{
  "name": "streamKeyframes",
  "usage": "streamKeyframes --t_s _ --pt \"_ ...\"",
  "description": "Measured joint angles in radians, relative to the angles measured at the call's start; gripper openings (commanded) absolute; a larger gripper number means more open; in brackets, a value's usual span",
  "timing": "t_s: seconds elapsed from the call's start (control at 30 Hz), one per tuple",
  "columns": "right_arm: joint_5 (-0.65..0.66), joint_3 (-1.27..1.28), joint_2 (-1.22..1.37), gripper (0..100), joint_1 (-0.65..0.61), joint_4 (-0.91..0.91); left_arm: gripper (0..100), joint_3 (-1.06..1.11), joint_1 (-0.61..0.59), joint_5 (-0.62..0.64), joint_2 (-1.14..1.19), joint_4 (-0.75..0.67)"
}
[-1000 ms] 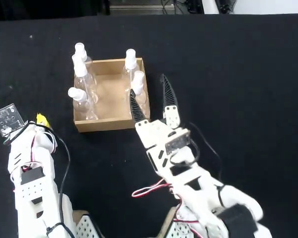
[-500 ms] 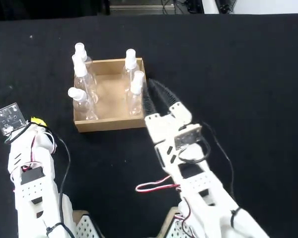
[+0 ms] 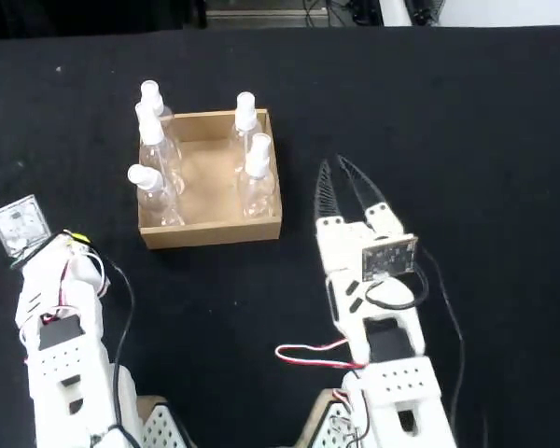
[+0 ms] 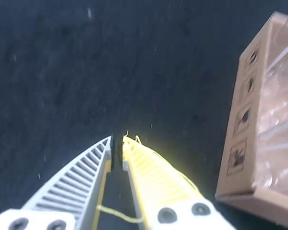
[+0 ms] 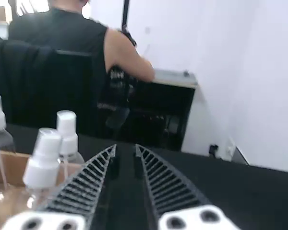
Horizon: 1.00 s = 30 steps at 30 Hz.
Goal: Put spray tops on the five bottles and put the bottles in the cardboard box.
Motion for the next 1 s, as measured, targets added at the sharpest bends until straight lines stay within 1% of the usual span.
streamKeyframes --t_s 0.07,0.17,0.23,0.33,0.4,0.5,0.73,0.8,0.9,1.0 --pt "0.0 0.0 -0.103 1.1 0.011 0.166 3 0.026 0.0 0.0 -0.078 0.021" --pt "0.0 0.0 -0.258 1.1 0.011 0.436 3 0.063 0.006 0.002 -0.238 0.115" --pt "0.002 -0.002 -0.351 1.1 0.011 0.62 3 0.086 0.035 -0.026 -0.361 0.186" --pt "0.0 -0.003 -0.385 1.1 0.011 0.884 3 0.137 0.071 -0.071 -0.54 0.285" --pt "0.002 -0.003 -0.387 1.1 0.011 1.008 3 0.141 0.086 -0.083 -0.637 0.325" --pt "0.002 -0.003 -0.387 1.1 0.011 1.128 3 0.14 0.084 -0.083 -0.663 0.334" --pt "0.002 -0.003 -0.387 1.1 0.011 1.392 3 0.146 0.089 -0.083 -0.66 0.296" --pt "0.003 -0.003 -0.387 1.1 0.011 1.428 3 0.146 0.091 -0.083 -0.66 0.293" --pt "0.003 -0.003 -0.387 1.1 0.011 1.462 3 0.146 0.095 -0.083 -0.66 0.249" --pt "0.003 -0.003 -0.387 1.1 0.011 1.468 3 0.146 0.095 -0.083 -0.66 0.279"
